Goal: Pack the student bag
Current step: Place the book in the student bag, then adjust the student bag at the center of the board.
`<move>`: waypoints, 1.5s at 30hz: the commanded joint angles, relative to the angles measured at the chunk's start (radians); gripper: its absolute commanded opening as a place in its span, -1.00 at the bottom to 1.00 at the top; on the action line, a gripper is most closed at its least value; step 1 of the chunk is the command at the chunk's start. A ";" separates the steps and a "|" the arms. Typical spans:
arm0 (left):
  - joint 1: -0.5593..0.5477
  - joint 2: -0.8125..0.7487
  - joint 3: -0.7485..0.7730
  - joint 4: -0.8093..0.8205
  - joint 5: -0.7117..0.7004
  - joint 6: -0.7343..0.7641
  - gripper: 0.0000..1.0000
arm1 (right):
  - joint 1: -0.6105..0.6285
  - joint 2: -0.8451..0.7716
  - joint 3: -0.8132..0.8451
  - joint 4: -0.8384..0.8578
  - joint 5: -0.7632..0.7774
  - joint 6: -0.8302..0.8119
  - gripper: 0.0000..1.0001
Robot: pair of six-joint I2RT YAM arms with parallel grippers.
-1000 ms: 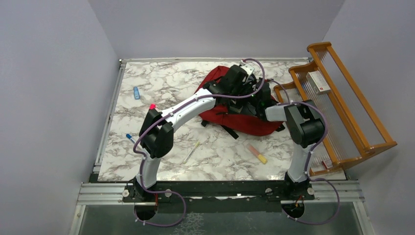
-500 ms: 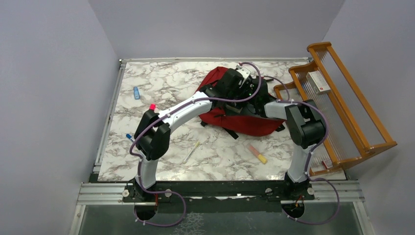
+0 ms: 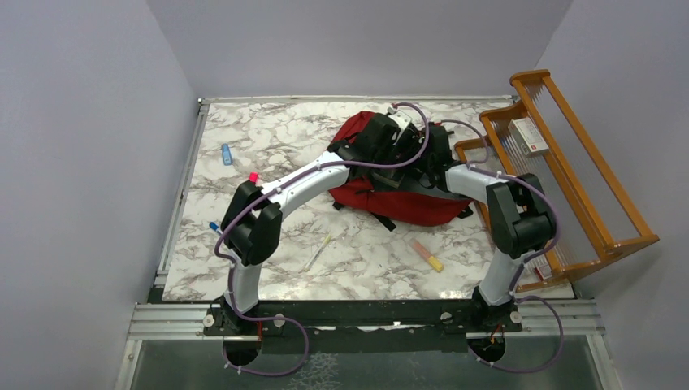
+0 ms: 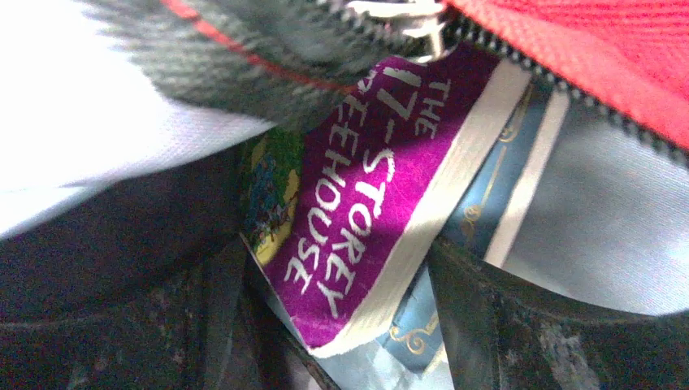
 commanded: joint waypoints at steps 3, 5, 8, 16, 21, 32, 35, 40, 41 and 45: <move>0.014 -0.073 -0.029 0.001 -0.012 0.017 -1.00 | 0.006 -0.147 -0.036 -0.106 0.113 -0.139 0.75; 0.016 -0.077 -0.037 0.001 -0.015 0.024 -1.00 | 0.006 -0.193 -0.071 -0.135 0.129 -0.173 0.75; 0.021 -0.082 -0.046 0.001 -0.029 0.045 -1.00 | 0.006 -0.268 -0.139 -0.171 0.175 -0.194 0.75; 0.095 -0.096 -0.081 0.001 -0.049 0.075 -1.00 | 0.007 -0.509 -0.309 -0.187 0.250 -0.229 0.71; 0.139 -0.093 -0.079 0.002 -0.079 0.086 -1.00 | 0.006 -0.610 -0.331 -0.210 0.224 -0.239 0.70; 0.230 -0.087 -0.055 0.002 -0.102 0.095 -1.00 | 0.006 -0.675 -0.340 -0.265 0.190 -0.245 0.68; 0.236 -0.082 -0.040 0.005 -0.092 0.097 -1.00 | 0.006 -0.681 -0.341 -0.277 0.163 -0.244 0.68; 0.233 -0.144 -0.066 0.045 0.107 0.042 -0.96 | 0.006 -0.712 -0.338 -0.293 0.165 -0.244 0.69; 0.229 -0.169 -0.096 0.077 0.156 0.027 -0.88 | 0.006 -0.720 -0.341 -0.290 0.169 -0.245 0.69; 0.212 -0.241 -0.202 0.163 0.373 -0.024 -0.35 | 0.006 -0.752 -0.351 -0.274 0.179 -0.248 0.68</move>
